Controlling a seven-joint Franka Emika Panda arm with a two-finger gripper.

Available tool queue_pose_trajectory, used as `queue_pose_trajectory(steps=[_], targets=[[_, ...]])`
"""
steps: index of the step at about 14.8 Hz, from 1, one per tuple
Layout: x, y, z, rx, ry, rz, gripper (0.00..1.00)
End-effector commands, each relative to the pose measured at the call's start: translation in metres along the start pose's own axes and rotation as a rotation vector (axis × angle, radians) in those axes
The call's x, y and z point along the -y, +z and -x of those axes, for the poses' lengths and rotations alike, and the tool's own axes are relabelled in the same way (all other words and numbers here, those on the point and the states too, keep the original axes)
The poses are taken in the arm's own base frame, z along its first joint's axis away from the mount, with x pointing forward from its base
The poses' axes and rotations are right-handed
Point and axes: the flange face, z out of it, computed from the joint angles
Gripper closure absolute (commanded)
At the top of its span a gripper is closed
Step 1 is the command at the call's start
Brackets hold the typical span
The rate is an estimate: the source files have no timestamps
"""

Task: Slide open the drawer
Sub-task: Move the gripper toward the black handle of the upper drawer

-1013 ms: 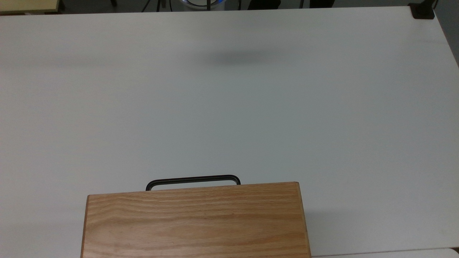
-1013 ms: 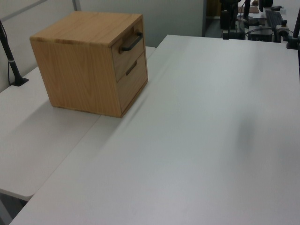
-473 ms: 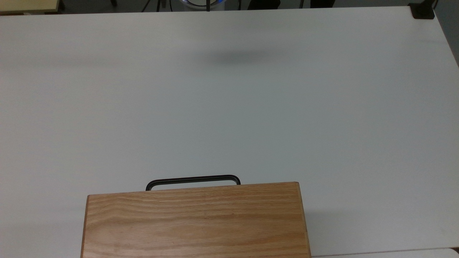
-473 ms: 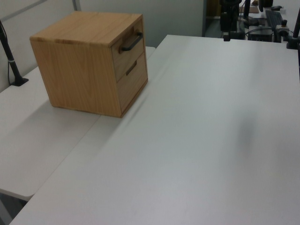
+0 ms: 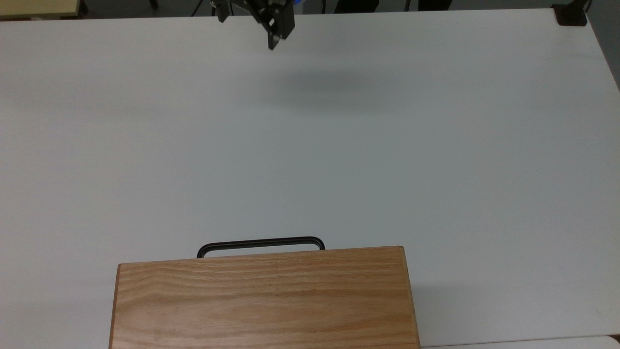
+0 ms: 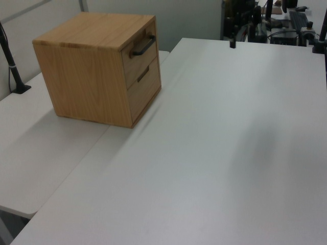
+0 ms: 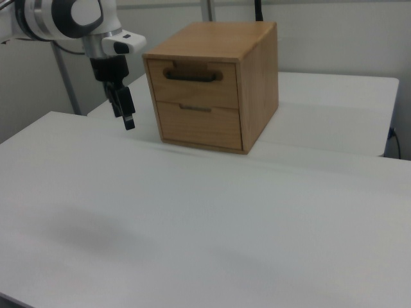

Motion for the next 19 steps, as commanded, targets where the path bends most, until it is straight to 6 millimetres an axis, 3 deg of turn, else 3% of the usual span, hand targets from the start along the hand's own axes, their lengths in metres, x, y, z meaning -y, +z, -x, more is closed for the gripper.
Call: queue_pose_trajectory(steps=[1,2,6,11,19], targets=[[0.011,-0.017,-0.019,-0.112,0.286,-0.101,0.00],[0.016,-0.020,-0.024,-0.143,0.382,-0.152,0.00],[0.047,0.014,-0.060,-0.190,0.658,-0.296,0.00],[0.067,0.018,-0.087,-0.286,0.846,-0.530,0.00],[0.099,0.056,-0.122,-0.435,0.882,-0.857,0.00]])
